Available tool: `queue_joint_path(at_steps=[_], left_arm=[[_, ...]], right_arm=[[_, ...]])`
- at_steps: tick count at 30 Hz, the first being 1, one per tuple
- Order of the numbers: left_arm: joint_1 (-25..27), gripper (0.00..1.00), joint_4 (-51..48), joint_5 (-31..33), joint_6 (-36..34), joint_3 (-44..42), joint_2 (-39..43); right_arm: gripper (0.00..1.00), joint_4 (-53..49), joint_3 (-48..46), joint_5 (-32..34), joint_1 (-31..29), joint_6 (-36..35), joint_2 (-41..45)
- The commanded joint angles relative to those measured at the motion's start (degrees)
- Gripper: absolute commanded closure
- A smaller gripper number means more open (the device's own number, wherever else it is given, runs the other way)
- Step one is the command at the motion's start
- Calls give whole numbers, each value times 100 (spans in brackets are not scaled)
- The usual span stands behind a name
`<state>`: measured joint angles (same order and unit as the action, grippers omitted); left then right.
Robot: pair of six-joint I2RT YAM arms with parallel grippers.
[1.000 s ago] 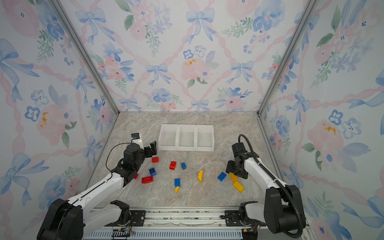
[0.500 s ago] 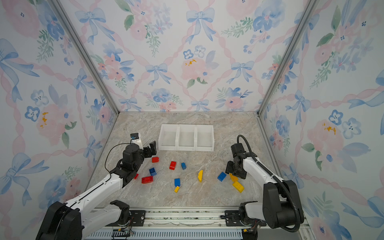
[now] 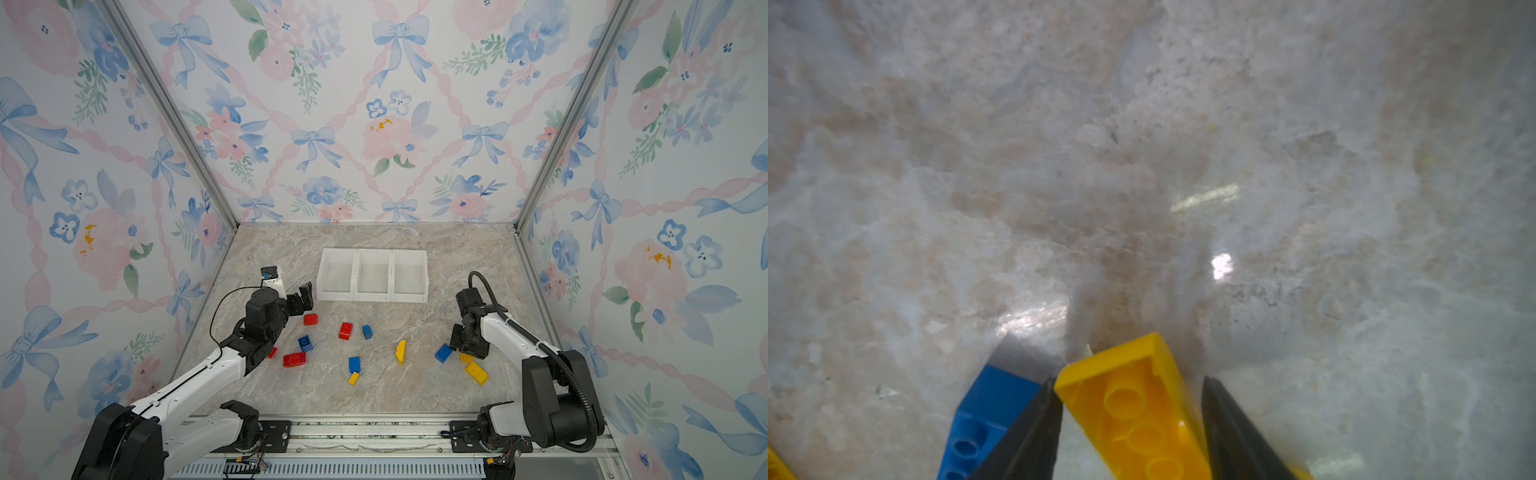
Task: Sort the legos into containers by color
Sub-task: 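Grasp the yellow brick and carry it over the bin's end compartment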
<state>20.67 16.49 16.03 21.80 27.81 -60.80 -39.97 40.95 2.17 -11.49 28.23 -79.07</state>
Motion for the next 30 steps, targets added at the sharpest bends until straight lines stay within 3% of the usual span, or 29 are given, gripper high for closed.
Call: queue_joint_path(at_steps=[1, 12, 21, 30], left_arm=[[26, 2, -41, 21, 122, -52, 16], [29, 2, -133, -45, 215, -47, 14], [38, 2, -611, -390, 676, -217, 189], [35, 2, -1366, -618, 845, -130, 338]], right_arm=[[50, 15, -47, 133, -124, 96, -90], [71, -152, 229, 196, -281, 183, -33], [72, -484, 1537, 396, -878, 238, -92], [72, -421, 3341, 424, -1434, -26, -1145]])
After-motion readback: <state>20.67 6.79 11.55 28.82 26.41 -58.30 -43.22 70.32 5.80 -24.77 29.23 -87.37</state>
